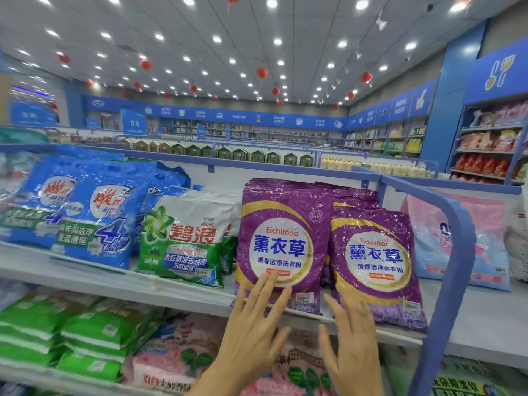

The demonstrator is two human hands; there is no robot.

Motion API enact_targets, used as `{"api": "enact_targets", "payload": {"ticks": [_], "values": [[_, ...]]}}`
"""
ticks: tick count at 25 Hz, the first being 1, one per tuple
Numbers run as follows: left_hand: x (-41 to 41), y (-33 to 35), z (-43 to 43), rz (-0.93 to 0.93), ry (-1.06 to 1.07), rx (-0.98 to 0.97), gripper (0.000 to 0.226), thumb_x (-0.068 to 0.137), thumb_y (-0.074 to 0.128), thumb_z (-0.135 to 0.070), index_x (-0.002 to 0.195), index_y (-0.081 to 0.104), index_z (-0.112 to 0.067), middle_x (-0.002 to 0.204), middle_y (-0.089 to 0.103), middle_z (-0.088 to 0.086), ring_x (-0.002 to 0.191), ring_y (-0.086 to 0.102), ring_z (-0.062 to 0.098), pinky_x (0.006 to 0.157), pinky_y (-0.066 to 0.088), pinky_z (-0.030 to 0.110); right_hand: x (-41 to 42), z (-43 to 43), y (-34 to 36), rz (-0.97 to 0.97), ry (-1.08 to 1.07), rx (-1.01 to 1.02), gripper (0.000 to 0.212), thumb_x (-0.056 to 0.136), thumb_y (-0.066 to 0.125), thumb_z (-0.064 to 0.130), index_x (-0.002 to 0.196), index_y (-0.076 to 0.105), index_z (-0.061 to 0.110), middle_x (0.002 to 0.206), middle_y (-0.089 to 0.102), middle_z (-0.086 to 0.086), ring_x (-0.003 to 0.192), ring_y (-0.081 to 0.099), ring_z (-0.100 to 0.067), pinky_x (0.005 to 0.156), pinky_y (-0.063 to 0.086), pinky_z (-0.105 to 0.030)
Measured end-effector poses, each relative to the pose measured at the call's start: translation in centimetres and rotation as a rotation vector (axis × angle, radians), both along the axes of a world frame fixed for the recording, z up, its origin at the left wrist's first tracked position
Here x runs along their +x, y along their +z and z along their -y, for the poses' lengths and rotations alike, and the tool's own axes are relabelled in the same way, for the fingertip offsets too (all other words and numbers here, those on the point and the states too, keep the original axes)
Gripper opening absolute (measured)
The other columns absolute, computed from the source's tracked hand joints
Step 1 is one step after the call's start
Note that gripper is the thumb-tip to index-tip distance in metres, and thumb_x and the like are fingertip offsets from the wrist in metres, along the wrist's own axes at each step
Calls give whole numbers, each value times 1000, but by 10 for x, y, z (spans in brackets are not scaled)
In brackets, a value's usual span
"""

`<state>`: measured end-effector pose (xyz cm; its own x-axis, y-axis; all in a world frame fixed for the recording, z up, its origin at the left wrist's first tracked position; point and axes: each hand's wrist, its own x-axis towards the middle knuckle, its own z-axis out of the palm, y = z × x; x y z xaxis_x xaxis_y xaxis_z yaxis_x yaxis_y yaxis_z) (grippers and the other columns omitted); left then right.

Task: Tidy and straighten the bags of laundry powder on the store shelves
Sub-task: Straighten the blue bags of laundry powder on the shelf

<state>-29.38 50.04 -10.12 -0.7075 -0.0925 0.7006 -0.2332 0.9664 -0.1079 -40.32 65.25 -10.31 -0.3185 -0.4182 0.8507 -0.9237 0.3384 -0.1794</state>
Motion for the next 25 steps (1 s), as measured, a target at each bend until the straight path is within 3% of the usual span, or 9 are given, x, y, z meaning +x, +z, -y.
{"api": "enact_targets", "payload": {"ticks": [6,9,11,14,17,20,22,25], "values": [[58,2,36,67,177,126,49,79,46,-41,123,50,-21,134,50,4,117,50,20,104,31,37,41,63,0,-48,283,62,33,94,33,35,112,56,20,113,63,0,103,52,-15,95,38,-32],[102,4,59,193,337,249,37,81,43,-44,108,55,-22,112,58,-2,97,61,19,90,47,33,70,100,-3,-5,383,181,28,84,45,32,105,61,24,103,67,6,95,54,-8,87,41,-23],[137,3,77,302,438,309,42,88,38,-45,116,53,-17,114,54,0,104,55,22,93,40,33,97,125,-2,17,431,326,27,78,51,32,101,64,27,97,67,13,88,60,-3,79,45,-17],[195,-4,104,385,570,335,52,92,32,-48,129,45,-15,128,49,3,119,47,24,102,33,33,135,163,-6,28,443,527,31,66,65,34,96,67,27,92,67,13,80,65,-6,71,53,-20],[258,-14,132,456,656,401,52,94,40,-48,134,40,-15,131,47,2,122,44,21,105,31,33,177,202,-19,4,415,701,41,73,62,42,108,64,22,108,65,3,93,65,-18,79,54,-32],[320,-20,164,456,707,431,51,94,40,-47,134,39,-15,127,49,1,119,46,21,104,32,33,229,238,-28,12,439,859,53,93,43,46,139,36,22,144,37,-1,130,38,-22,108,32,-36],[367,-24,192,448,730,431,48,93,41,-46,130,41,-15,124,51,1,117,48,21,102,32,33,269,267,-31,10,445,877,57,94,40,48,144,25,23,149,28,2,136,28,-18,112,24,-34],[429,-28,234,470,764,428,55,93,41,-47,137,35,-16,129,49,1,120,46,22,105,30,34,325,312,-38,42,450,881,60,94,40,49,145,22,22,149,28,3,136,29,-18,112,24,-32]]}}
